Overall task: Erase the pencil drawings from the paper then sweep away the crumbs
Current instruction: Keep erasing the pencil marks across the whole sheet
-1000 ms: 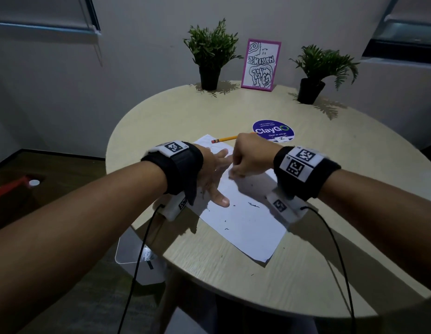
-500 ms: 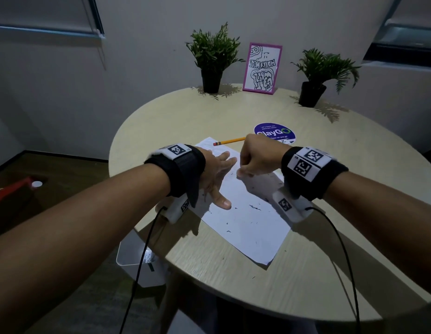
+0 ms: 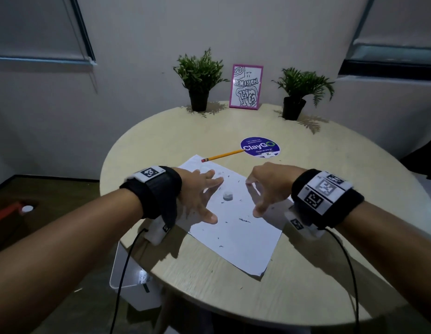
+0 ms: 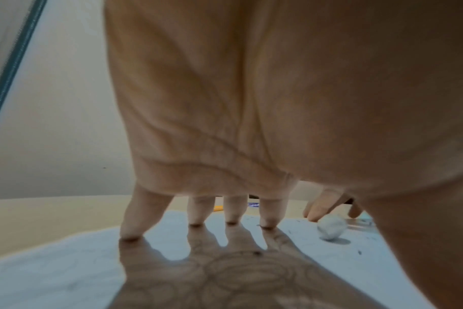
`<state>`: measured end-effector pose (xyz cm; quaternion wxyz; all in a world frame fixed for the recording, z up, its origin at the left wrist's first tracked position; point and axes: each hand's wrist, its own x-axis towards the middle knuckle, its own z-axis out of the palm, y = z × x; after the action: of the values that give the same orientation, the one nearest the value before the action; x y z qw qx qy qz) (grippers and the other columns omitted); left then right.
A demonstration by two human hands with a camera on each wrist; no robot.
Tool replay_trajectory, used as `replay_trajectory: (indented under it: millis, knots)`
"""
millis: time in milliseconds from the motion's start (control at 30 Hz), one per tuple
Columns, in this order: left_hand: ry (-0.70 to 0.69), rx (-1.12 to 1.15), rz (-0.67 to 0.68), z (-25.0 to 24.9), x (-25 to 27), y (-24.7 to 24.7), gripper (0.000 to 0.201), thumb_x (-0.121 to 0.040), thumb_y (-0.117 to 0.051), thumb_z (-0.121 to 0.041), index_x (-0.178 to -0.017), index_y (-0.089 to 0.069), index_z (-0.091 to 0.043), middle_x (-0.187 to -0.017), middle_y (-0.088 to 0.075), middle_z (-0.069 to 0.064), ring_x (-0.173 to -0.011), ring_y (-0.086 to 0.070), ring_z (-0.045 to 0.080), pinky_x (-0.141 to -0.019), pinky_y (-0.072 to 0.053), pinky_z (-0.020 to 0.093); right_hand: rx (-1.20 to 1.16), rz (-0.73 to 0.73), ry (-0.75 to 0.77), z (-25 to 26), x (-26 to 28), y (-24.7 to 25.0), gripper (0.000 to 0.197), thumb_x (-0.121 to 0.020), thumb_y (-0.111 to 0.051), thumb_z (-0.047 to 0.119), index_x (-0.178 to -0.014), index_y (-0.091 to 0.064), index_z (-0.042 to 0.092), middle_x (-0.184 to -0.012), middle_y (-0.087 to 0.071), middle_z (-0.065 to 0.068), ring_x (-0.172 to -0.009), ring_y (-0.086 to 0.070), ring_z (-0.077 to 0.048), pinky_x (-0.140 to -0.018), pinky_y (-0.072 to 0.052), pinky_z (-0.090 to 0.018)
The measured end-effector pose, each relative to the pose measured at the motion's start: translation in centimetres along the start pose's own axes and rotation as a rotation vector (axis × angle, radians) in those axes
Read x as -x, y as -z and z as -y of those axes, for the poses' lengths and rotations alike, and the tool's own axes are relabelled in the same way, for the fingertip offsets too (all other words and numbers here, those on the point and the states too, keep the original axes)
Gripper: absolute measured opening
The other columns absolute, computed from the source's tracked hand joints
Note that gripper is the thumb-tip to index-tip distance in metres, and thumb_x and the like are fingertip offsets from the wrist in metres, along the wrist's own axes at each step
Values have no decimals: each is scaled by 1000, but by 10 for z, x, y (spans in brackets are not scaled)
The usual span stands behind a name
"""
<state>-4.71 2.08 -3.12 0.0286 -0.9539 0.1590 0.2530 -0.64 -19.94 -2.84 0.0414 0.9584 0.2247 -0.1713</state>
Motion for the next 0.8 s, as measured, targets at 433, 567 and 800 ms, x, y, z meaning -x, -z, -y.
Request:
replay_trajectory:
  millis: [433, 567, 800]
  knots:
    - [-50, -15, -179, 9, 4, 11, 93, -75, -75, -65, -152, -36, -31, -143, -53, -6, -130, -49, 18, -107, -41, 37, 14, -11, 143, 11, 14, 4, 57, -57, -81, 69, -95, -65, 29, -85, -64, 11, -86, -63, -16, -75, -57, -40]
    - [-114, 71, -146, 10, -7, 14, 93, -70, -81, -62, -150, -38, -38, -157, -34, -15, -143, -34, 15, -117, -30, 38, -8, 13, 175, 2, -2, 6, 95, -64, -84, 62, -146, -46, 35, -122, -61, 8, -108, -57, -16, -89, -50, -35]
    - [-68, 53, 56, 21, -10, -5, 122, -64, -73, -77, -152, 8, -54, -159, 18, -30, -151, 16, 9, -122, -6, 54, 18, 24, 189, -5, -10, 11, 88, -66, -85, 56, -144, -48, 38, -136, -54, 11, -118, -55, -18, -95, -47, -36]
